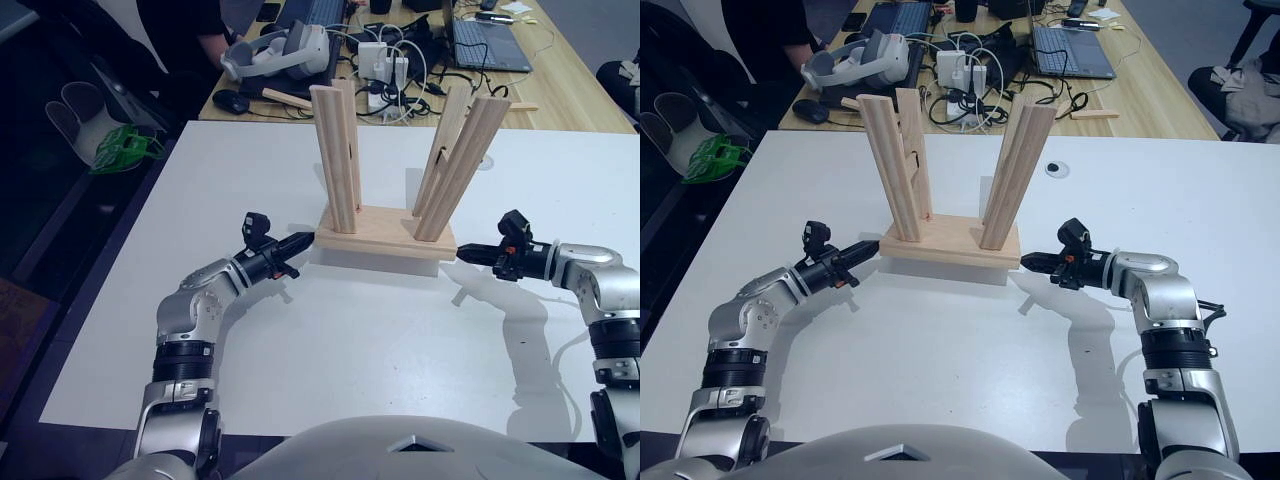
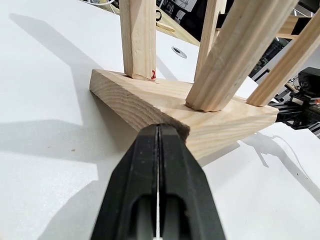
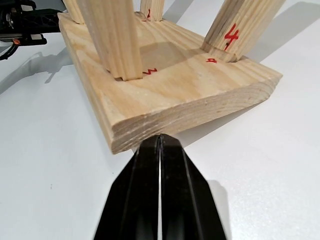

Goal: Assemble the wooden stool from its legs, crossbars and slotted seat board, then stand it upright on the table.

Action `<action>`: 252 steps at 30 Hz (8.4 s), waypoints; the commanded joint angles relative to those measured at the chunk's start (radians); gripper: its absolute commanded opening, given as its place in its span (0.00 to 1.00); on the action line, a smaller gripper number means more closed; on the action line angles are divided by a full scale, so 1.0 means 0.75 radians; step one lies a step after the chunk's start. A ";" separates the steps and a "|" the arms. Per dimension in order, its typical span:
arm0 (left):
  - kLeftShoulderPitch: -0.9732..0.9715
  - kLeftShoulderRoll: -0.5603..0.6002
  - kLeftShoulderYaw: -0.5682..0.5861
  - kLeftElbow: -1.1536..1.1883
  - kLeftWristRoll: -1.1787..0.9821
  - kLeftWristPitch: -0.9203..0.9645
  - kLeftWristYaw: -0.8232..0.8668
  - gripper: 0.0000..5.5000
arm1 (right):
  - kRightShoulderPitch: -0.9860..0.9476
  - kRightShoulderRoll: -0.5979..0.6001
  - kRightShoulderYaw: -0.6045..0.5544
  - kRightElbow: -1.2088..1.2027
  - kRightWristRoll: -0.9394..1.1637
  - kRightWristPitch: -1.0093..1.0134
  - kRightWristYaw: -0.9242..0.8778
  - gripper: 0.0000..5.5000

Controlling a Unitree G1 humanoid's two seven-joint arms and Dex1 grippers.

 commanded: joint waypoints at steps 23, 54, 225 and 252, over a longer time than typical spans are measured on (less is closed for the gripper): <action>-0.041 -0.058 -0.075 0.128 0.112 -0.100 0.061 0.00 | -0.052 0.064 0.108 0.300 -0.096 -0.300 -0.002 0.00; -0.031 -0.114 0.004 0.407 0.479 -0.753 0.577 0.00 | -1.716 0.282 -0.226 1.465 -0.343 -0.698 -1.143 0.00; 0.131 0.033 -0.100 -0.181 -0.083 0.202 -0.019 0.00 | -0.026 -0.046 0.044 0.173 0.073 0.112 0.165 0.00; 0.044 0.007 -0.031 0.101 0.172 -0.167 0.275 0.00 | -0.147 0.005 -0.063 0.469 -0.067 -0.357 -0.255 0.00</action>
